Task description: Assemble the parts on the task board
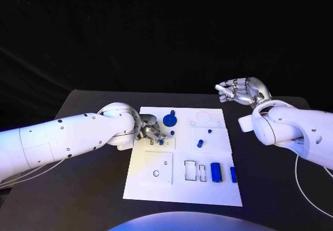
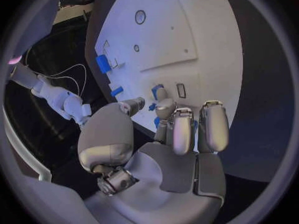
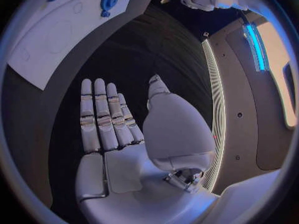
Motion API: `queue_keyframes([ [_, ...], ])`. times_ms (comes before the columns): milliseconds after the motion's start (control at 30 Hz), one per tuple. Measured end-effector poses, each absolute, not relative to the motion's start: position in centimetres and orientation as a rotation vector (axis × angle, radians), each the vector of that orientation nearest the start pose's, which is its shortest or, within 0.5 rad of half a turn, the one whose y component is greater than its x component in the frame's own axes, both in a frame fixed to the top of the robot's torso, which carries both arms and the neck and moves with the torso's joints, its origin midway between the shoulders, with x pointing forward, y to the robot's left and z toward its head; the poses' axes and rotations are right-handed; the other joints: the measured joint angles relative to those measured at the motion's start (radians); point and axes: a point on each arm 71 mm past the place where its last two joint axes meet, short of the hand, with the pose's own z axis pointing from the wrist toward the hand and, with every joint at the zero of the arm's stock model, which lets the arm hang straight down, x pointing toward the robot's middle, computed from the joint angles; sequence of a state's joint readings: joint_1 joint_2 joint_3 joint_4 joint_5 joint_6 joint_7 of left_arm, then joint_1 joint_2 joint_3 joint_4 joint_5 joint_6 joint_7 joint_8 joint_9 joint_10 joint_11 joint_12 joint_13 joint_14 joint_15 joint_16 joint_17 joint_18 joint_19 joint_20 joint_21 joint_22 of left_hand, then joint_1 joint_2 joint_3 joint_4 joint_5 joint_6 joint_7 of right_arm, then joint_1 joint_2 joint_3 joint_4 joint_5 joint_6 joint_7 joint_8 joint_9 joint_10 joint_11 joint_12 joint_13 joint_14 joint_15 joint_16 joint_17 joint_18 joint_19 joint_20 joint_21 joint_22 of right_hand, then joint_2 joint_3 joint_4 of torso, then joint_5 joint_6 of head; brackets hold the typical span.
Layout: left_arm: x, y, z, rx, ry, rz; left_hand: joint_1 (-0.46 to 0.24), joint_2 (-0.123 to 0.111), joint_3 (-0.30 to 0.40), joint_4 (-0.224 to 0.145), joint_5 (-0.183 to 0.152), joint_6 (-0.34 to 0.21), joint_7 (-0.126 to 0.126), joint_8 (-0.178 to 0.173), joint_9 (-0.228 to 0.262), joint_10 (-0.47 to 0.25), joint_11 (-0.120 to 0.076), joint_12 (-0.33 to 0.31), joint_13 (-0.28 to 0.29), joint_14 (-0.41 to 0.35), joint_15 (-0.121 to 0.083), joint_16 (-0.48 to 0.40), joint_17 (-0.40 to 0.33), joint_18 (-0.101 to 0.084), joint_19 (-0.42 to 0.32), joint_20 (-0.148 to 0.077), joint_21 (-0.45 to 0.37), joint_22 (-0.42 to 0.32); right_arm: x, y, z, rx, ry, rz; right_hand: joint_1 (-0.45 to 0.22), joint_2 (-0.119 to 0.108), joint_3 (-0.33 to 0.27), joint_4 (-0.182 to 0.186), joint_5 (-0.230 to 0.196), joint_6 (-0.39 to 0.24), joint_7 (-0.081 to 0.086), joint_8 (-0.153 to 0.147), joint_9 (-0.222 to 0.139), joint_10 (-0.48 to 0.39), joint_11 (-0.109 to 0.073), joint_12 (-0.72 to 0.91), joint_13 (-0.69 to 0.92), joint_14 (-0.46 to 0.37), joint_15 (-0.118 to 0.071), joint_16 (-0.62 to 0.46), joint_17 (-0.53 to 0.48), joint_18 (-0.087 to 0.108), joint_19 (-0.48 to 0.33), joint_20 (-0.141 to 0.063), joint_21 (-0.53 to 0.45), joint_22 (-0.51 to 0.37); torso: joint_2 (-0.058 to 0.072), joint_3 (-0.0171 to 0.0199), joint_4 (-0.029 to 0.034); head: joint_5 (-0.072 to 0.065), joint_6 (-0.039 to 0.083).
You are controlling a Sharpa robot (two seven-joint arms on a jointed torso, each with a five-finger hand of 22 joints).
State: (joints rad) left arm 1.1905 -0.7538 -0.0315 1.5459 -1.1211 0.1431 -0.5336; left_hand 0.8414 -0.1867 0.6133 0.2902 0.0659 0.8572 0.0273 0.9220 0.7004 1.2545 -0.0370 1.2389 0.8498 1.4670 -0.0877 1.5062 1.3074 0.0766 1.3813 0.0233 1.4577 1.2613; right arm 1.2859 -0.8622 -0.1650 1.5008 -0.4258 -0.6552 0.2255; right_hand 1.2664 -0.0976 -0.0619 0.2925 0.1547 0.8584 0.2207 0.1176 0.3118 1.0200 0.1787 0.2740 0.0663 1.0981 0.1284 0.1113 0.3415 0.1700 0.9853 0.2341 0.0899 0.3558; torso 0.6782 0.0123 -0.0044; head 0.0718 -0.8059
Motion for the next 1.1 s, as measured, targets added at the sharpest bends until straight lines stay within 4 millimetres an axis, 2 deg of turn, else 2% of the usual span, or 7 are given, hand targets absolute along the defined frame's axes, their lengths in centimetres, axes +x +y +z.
queue_keyframes([
  [133,47.1,17.0,-21.1,-0.100,2.309,-0.494,0.028,0.003,-0.017,-0.002,0.000,-0.021,0.010,-0.011,0.001,-0.019,0.005,-0.010,-0.021,0.000,0.000,0.000,0.000,0.000,-0.011,0.003,-0.011,-0.019,49.7,-24.3,-17.9,0.775,1.414,1.009,0.004,0.004,-0.004,-0.001,0.000,0.000,0.000,0.000,0.000,0.000,0.000,0.000,0.000,-0.003,0.003,0.000,-0.001,0.000,-0.004,0.004,0.000,-0.002,-0.002,-0.0001,0.0000,0.000,0.000],
  [167,47.3,17.3,-20.5,-0.113,2.298,-0.500,0.048,0.004,-0.028,-0.001,0.000,-0.045,0.017,-0.030,-0.003,-0.036,0.012,-0.021,-0.038,0.000,0.000,0.000,0.000,0.000,-0.021,0.006,-0.017,-0.028,49.7,-24.4,-17.9,0.775,1.413,1.009,0.004,0.004,-0.006,0.000,0.000,0.000,0.000,0.000,-0.001,0.000,0.000,0.000,0.000,-0.004,0.004,0.000,-0.001,0.000,-0.004,0.004,0.000,-0.002,-0.002,-0.0001,0.0002,0.000,0.000],
  [333,48.8,18.5,-18.1,-0.164,2.256,-0.504,0.112,0.007,-0.063,-0.002,0.000,-0.130,0.066,-0.132,-0.059,-0.116,0.055,-0.070,-0.133,-0.001,0.043,-0.016,0.000,0.000,-0.062,0.036,-0.045,-0.084,49.8,-24.5,-18.0,0.779,1.410,1.006,0.004,0.004,-0.006,0.000,0.000,0.000,0.000,0.000,-0.001,0.000,0.000,0.000,0.000,-0.003,0.004,0.000,-0.002,0.000,-0.004,0.004,-0.001,-0.003,-0.003,0.0004,0.0012,0.000,0.003],
  [433,50.1,19.8,-16.8,-0.209,2.231,-0.484,0.130,0.010,-0.071,-0.002,0.000,-0.141,0.076,-0.163,-0.082,-0.137,0.070,-0.081,-0.163,-0.001,0.048,-0.016,0.000,0.000,-0.070,0.044,-0.050,-0.095,49.9,-24.6,-18.0,0.781,1.408,1.005,0.004,0.004,-0.006,0.000,0.000,0.000,0.000,0.000,-0.001,0.000,0.000,0.000,0.000,-0.003,0.004,0.000,-0.002,0.000,-0.003,0.004,-0.004,-0.003,-0.003,0.0007,0.0025,0.000,0.005],
  [633,51.7,21.0,-16.5,-0.243,2.227,-0.441,0.134,0.006,-0.078,0.001,0.000,-0.137,0.080,-0.167,-0.089,-0.140,0.073,-0.081,-0.172,0.000,0.054,-0.016,0.000,0.000,-0.074,0.048,-0.050,-0.098,49.9,-24.6,-18.1,0.783,1.408,1.005,0.004,0.004,-0.005,0.000,0.000,0.000,0.000,0.000,-0.001,0.000,0.000,0.000,0.000,-0.003,0.004,0.000,-0.002,0.000,-0.003,0.004,-0.004,-0.004,-0.001,0.0011,0.0043,0.002,0.007],
  [833,52.7,21.0,-17.6,-0.224,2.262,-0.391,0.134,0.006,-0.095,0.004,0.000,-0.133,0.083,-0.167,-0.094,-0.147,0.073,-0.086,-0.175,0.000,0.054,-0.019,0.000,0.000,-0.074,0.048,-0.050,-0.101,49.9,-24.6,-18.1,0.785,1.409,1.006,0.004,0.004,-0.005,0.000,0.000,0.000,0.000,0.000,-0.001,0.000,0.000,0.000,0.000,-0.003,0.004,0.000,-0.003,0.000,-0.003,0.004,-0.004,-0.004,0.001,-0.0006,0.0039,0.006,0.005],
  [1100,53.4,21.1,-18.9,-0.192,2.310,-0.328,0.132,0.008,-0.106,0.003,0.000,-0.121,0.078,-0.167,-0.095,-0.147,0.073,-0.086,-0.175,0.000,0.054,-0.019,0.000,0.000,-0.077,0.052,-0.054,-0.101,49.8,-24.5,-18.1,0.786,1.410,1.008,0.008,0.008,-0.005,0.000,0.000,0.000,0.000,0.000,-0.001,0.000,0.000,0.000,0.000,-0.003,0.004,-0.004,-0.003,0.000,-0.003,0.004,-0.004,-0.005,0.002,-0.0007,0.0031,0.007,0.001],
])
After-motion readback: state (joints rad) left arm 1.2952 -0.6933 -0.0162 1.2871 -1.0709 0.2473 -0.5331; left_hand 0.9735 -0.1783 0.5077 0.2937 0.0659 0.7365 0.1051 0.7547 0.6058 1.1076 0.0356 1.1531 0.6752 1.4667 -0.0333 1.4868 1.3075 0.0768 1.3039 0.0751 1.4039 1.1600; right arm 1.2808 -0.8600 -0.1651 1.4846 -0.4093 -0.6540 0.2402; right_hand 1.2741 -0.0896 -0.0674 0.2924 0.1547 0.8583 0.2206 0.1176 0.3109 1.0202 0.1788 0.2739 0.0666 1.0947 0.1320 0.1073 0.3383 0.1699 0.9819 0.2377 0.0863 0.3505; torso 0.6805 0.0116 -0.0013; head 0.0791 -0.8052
